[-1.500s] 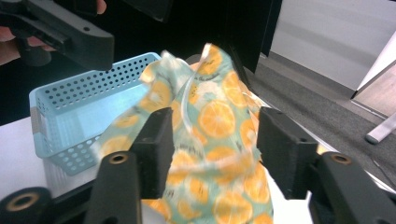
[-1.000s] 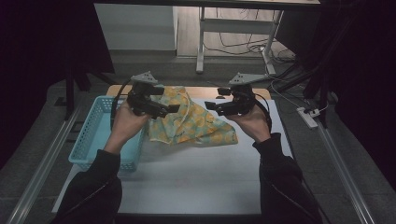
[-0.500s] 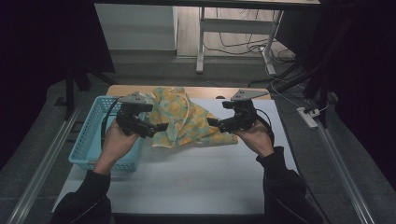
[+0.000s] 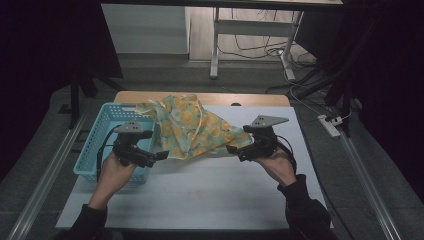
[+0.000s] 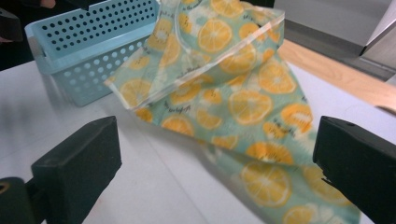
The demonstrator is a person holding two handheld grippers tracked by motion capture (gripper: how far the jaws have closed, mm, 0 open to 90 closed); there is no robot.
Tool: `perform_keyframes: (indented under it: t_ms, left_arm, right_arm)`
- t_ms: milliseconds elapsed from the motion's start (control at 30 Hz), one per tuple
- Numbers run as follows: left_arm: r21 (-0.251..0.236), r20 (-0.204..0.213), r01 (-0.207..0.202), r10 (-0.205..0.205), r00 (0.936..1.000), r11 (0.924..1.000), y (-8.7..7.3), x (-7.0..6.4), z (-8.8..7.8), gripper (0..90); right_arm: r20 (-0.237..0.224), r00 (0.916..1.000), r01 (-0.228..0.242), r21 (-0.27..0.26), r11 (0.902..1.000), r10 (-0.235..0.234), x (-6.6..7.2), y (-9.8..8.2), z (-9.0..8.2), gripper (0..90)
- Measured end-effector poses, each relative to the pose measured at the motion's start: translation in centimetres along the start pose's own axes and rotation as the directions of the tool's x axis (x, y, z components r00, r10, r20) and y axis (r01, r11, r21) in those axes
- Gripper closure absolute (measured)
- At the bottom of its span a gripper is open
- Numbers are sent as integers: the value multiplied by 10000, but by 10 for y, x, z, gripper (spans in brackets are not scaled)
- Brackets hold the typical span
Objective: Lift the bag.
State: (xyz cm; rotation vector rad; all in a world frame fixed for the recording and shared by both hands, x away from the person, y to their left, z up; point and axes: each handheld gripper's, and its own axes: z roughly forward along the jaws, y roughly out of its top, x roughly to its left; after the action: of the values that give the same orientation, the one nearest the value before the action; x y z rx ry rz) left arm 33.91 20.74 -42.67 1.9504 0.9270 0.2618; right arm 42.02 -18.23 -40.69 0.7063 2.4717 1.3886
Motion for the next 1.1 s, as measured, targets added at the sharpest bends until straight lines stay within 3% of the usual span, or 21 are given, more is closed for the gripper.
perform_keyframes:
  t_ms: [300, 567, 900, 1100]
  left_arm:
    - [-54, -49, 220, -220, 9997, 9997, -30, -8, -5, 0]
    - [81, -196, 493, -491, 9986, 9988, -57, -15, -14, 0]
    - [-72, -533, 854, -857, 9949, 9963, -89, -28, -36, 0]
    - [-108, -912, 1092, -1097, 9898, 9940, -109, -32, -48, 0]
  right_arm:
    - [172, 9998, -83, 63, 9999, 82, 9, -25, -10, 0]
    - [646, 9975, -291, 156, 9995, 280, 16, -55, -28, 0]
    - [1230, 9874, -998, -13, 9950, 992, 23, -96, -62, 0]
    - [1781, 9783, -1079, 27, 9942, 1057, 30, -114, -79, 0]
